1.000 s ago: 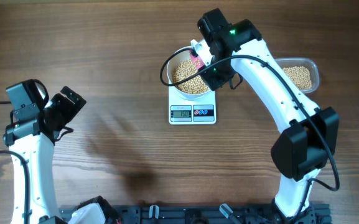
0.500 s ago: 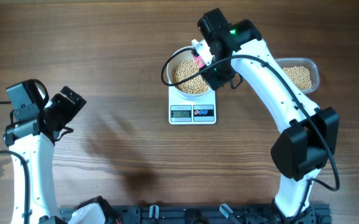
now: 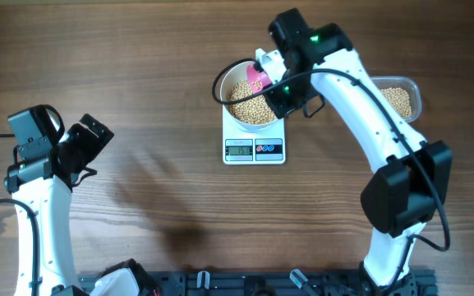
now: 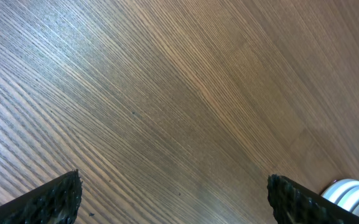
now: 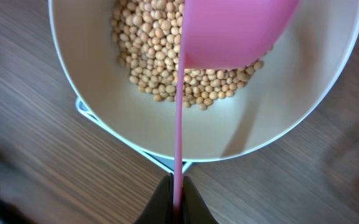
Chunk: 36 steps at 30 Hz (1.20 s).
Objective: Scoop item into bowl and weigh 150g on scale
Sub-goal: 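Tilt the pink scoop to pour soybeans into the white bowl, then move the empty scoop back over the soybean tub with the right gripper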
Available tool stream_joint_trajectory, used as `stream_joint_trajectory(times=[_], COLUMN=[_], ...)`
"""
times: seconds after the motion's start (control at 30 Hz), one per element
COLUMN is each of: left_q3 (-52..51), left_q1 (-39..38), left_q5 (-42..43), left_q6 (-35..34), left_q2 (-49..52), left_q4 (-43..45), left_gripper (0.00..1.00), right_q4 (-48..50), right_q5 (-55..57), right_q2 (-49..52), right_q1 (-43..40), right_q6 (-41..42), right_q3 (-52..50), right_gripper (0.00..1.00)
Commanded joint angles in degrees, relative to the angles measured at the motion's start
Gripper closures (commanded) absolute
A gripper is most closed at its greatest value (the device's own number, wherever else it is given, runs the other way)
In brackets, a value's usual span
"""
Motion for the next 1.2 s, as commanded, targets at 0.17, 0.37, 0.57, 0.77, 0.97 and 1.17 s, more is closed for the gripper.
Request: stream_joint_trajectory(times=[0.17,0.37,0.57,0.77,0.97,1.17], left_q3=[-0.2,-0.2,-0.2,-0.2,-0.2,-0.2], left_q1=[0.3,0.3,0.3,0.3,0.3,0.3], left_q5=[0.6,0.6,0.6,0.6,0.7,0.7], left_q6=[1.1,1.1,1.1,1.1,1.1,1.1], left_q2=[0.0,0.0,0.0,0.0,0.0,0.0], left_q4=[0.2,0.2,0.2,0.2,0.2,0.2], left_gripper=[0.0,0.0,0.0,0.0,0.0,0.0], right_q4=[-0.1,-0.2,-0.6,-3.0,-9.0,-12.6], right_q5=[-19.9,-29.7,-32.8,-30.8,-17.1,-11.1], right_q2=[-0.8,-1.0,-3.4,-8.3,-12.3,-12.5], right_q1=[-7.0,-11.9,-18.3,-25.9,-32.9,-36.9], right_q6=[0.9,0.7,0.7,0.5,-0.3,-2.4], right_q3=[1.5,1.5,1.5,1.5,1.5,1.3], right_gripper=[0.96,0.96,0.96,0.96,0.96,0.96])
